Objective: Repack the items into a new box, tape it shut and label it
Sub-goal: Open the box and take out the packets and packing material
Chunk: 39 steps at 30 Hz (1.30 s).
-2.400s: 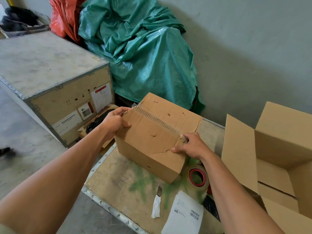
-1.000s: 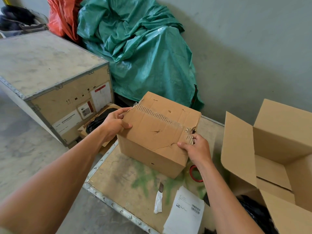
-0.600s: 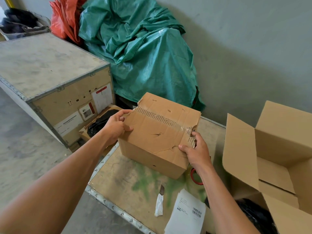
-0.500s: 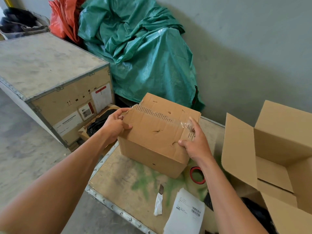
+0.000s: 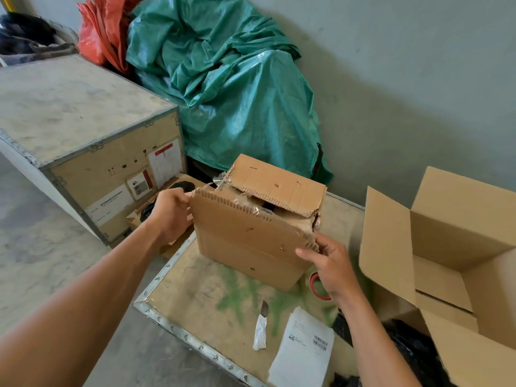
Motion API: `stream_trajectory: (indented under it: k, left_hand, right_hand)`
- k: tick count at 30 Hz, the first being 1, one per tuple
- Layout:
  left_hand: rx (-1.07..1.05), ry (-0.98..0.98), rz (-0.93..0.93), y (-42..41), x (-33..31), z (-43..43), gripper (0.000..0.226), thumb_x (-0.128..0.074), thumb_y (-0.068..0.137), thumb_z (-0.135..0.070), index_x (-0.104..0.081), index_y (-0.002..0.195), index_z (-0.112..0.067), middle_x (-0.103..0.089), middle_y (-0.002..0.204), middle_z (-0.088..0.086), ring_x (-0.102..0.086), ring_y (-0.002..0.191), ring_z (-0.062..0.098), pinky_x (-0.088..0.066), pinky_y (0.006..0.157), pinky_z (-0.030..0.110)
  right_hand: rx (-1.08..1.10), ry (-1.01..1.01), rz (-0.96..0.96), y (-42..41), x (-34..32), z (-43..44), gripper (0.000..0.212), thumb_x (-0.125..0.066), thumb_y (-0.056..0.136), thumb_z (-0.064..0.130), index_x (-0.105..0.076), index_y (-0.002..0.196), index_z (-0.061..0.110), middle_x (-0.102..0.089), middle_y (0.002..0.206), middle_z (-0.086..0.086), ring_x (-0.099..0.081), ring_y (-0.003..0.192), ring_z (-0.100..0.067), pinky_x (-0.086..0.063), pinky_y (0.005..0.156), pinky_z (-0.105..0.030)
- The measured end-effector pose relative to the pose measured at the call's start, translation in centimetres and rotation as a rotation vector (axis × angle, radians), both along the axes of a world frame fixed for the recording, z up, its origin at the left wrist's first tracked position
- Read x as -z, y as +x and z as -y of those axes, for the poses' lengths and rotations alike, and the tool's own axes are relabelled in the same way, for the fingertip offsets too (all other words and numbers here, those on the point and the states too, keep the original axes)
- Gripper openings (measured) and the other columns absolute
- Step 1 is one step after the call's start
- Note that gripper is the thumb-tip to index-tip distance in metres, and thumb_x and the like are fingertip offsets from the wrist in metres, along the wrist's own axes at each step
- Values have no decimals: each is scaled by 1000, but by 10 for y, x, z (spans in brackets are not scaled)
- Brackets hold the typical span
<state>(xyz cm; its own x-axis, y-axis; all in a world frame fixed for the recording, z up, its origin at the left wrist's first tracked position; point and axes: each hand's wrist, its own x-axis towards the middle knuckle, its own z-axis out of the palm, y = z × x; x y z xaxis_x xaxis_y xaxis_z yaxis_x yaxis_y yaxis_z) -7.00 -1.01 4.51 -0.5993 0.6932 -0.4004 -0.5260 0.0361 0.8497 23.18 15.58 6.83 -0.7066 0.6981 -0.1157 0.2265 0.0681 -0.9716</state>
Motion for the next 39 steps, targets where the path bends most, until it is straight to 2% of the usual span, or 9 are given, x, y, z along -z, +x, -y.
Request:
stream_trajectory:
  k: [2, 6, 10, 12, 15, 17, 21, 31, 39]
  left_hand:
    - [64, 6, 16, -6, 0, 10, 50, -61, 67, -25, -60, 109, 3, -64, 135, 17, -55, 131, 31, -35, 114, 46]
    - [254, -121, -142, -8, -8, 15, 52, -74, 78, -2, -61, 127, -11, -58, 134, 12, -60, 112, 23, -49, 96, 37]
    - [502, -369, -404, -13, -8, 24, 94, -81, 75, 6, -41, 152, -32, -50, 147, -2, -54, 129, 24, -48, 104, 43]
    - [597, -510, -629, -10, 1, 26, 105, -86, 73, -1, -32, 157, -35, -43, 155, 0, -46, 138, 27, -40, 115, 50]
    - [561, -657, -897, 5, 10, 22, 107, -88, 72, -10, -29, 157, -37, -45, 154, 3, -47, 138, 29, -40, 114, 52]
    - [525, -686, -1020, 14, 14, 19, 117, -91, 70, -17, -19, 160, -34, -45, 154, 6, -43, 140, 30, -36, 116, 53]
    - [486, -711, -1041, 17, 15, 13, 122, -89, 72, -21, -8, 163, -23, -44, 153, 9, -39, 142, 31, -31, 119, 52]
    - [321, -611, -747, 10, 9, -15, 71, -68, 92, -23, -32, 154, -24, -48, 149, 7, -48, 133, 26, -40, 108, 43]
    - [360, -717, -834, 3, 11, -50, 94, -73, 92, -27, -11, 163, -29, -40, 156, 11, -44, 139, 31, -36, 113, 44]
  right_hand:
    - [-76, 30, 16, 7, 1, 3, 7, -72, 87, 4, -78, 89, 7, -74, 92, -17, -69, 91, -28, -52, 82, -44]
    - [-323, 107, 197, 12, -4, 3, 58, -64, 86, -14, -79, 106, 39, -73, 118, 17, -61, 117, -1, -48, 94, -17]
    - [-567, 90, 490, 17, -8, -2, 58, -58, 83, 5, -72, 122, 45, -49, 144, 25, -44, 136, -4, -37, 104, -26]
    - [-544, 62, 551, 16, -8, 4, 54, -53, 74, 18, -76, 115, 46, -51, 143, 23, -40, 139, -7, -29, 117, -41]
    - [-234, 298, 564, 6, 5, 11, 29, -63, 94, 29, -67, 120, 41, -55, 135, 13, -46, 134, -13, -42, 103, -39]
    - [-133, 508, 685, 2, 17, 13, 68, -74, 87, 50, -45, 147, 38, -36, 149, 6, -32, 141, -19, -43, 104, -43]
    - [-112, 486, 671, -2, 33, 12, 105, -81, 84, 43, -16, 164, 20, -9, 167, 4, -18, 153, -24, -31, 119, -44]
    - [58, 588, 517, -24, 25, -10, 72, -63, 91, 61, -46, 147, 20, -43, 147, 1, -47, 133, -19, -45, 96, -32]
    - [-35, 620, 625, -82, 39, -84, 96, -74, 92, 37, -12, 164, 25, -8, 171, -6, -3, 158, -27, -13, 126, -48]
